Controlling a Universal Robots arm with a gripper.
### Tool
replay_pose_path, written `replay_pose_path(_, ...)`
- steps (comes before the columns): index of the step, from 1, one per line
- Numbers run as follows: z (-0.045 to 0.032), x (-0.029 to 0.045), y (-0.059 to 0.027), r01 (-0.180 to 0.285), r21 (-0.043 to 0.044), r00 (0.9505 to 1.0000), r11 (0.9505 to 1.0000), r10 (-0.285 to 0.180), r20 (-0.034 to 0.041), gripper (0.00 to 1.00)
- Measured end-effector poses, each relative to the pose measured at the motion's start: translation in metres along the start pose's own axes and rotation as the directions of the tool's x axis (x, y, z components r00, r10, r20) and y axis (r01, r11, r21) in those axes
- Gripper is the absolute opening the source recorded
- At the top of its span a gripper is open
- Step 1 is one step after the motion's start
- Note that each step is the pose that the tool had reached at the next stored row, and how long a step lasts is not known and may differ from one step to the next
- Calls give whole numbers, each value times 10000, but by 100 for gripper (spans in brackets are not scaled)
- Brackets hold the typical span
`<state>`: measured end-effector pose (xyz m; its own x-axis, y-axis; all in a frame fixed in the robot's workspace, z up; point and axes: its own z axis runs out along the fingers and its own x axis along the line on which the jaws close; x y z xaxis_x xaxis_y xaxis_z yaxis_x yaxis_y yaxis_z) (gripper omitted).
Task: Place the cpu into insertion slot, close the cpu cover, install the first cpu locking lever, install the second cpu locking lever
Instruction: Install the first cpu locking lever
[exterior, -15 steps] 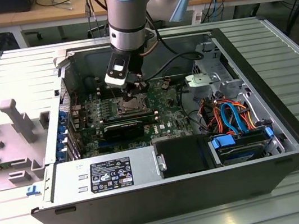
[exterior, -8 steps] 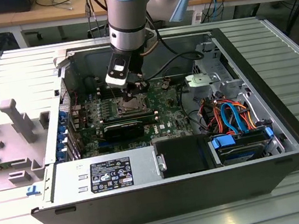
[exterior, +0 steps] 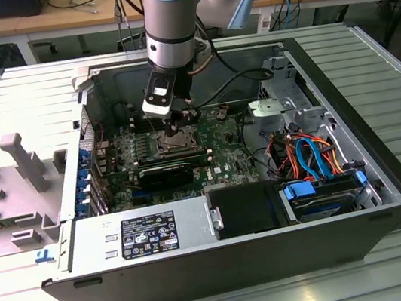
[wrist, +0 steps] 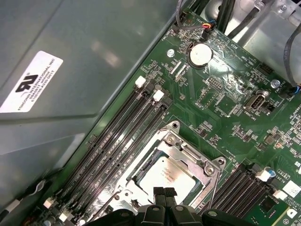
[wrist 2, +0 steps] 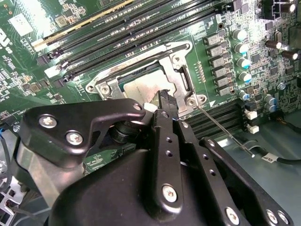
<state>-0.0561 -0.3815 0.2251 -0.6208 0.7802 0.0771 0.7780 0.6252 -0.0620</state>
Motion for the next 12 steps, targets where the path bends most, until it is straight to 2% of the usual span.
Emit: replay_pose_path(12, 0, 0, 0, 340, 27, 9994, 9994, -340, 20, 11)
